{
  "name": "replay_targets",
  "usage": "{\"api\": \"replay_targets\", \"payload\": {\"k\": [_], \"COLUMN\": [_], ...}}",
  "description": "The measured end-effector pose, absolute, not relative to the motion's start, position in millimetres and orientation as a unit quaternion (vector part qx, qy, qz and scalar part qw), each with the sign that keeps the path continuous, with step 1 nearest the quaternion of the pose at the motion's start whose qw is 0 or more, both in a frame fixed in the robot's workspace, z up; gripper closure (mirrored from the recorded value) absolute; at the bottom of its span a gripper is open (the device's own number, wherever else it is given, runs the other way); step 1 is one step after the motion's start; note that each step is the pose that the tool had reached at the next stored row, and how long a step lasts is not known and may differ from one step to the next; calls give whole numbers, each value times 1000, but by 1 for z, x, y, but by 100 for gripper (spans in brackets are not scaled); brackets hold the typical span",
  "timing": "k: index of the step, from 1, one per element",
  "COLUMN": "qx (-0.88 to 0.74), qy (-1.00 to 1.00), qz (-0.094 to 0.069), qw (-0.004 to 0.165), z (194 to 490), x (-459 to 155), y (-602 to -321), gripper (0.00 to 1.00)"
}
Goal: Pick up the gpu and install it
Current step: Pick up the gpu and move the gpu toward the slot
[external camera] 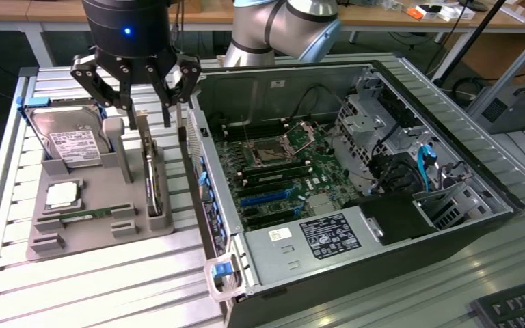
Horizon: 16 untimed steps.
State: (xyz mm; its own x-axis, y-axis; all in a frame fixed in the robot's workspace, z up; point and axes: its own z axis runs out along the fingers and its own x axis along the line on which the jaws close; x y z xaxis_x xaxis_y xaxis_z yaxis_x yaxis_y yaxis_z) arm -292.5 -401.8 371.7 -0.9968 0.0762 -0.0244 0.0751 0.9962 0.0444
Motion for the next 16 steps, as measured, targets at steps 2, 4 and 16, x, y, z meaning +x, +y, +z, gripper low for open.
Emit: {"api": "replay_targets", "payload": {"k": [2,4,16], "qx": [38,38,38], "qy": [999,999,999], "qz": [22,22,22], "qw": [13,13,13], "z": [371,370,367], "x": [-292,-292,-292], "y": [-402,-402,-402], "gripper": [52,52,52]}}
